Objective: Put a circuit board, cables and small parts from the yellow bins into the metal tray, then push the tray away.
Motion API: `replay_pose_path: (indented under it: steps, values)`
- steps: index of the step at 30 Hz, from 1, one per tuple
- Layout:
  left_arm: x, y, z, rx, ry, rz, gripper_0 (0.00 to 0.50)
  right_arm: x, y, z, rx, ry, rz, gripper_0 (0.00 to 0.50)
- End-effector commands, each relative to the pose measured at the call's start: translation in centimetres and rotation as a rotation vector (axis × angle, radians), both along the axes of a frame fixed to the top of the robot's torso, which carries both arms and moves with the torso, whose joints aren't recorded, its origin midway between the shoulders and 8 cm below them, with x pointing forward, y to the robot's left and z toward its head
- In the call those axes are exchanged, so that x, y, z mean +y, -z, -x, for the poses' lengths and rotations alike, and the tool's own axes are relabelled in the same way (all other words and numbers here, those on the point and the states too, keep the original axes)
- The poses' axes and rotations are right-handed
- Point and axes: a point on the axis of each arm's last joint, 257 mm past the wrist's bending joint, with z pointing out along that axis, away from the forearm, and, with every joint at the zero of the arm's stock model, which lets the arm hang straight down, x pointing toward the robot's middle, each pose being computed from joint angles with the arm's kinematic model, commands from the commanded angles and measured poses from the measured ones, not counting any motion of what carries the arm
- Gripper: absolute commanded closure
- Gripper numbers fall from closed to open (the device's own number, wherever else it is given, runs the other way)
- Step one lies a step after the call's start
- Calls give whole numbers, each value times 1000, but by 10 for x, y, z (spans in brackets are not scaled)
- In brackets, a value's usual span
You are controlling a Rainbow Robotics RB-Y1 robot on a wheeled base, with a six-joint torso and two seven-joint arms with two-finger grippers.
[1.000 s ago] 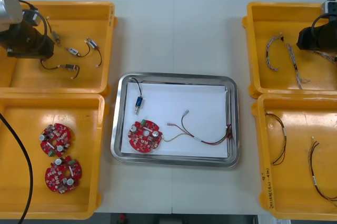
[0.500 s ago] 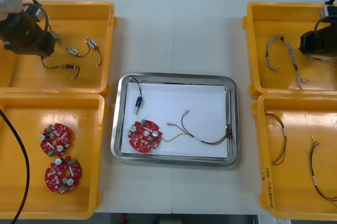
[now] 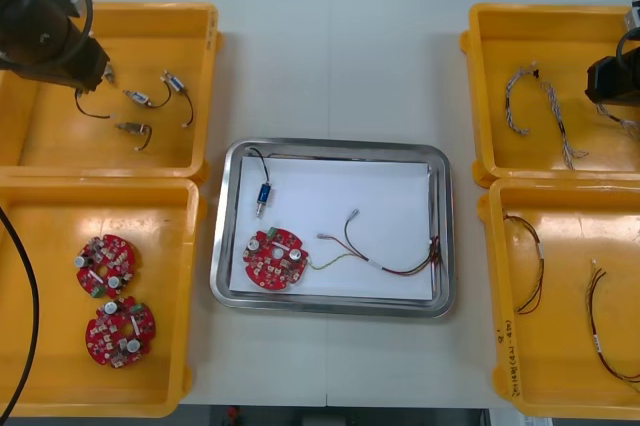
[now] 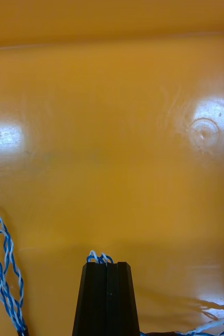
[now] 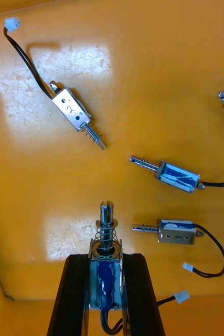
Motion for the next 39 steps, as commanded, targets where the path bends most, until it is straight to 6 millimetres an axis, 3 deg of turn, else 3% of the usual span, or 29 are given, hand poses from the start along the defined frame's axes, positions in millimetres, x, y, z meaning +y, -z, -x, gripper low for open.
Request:
replay_pose_path:
  steps: [1,7,20,26,32,39]
  values:
    - [-26,-13,5,-33,-116,74,499,-22,-65,-9,-66,-19,106,500]
    - [-49,-21,18,-15,-113,81,497,-14,-76,2,-25,18,70,500]
    - [-92,-22,35,-38,-62,84,494,-13,-51,24,52,78,-21,500]
    - [-107,-20,45,-32,-49,81,493,-3,-48,23,28,88,-30,500]
    - [-135,-21,49,-44,-75,136,496,-4,-53,15,-10,89,-24,500]
    - [-165,-22,57,-61,-96,172,494,6,-42,6,-42,89,-45,500]
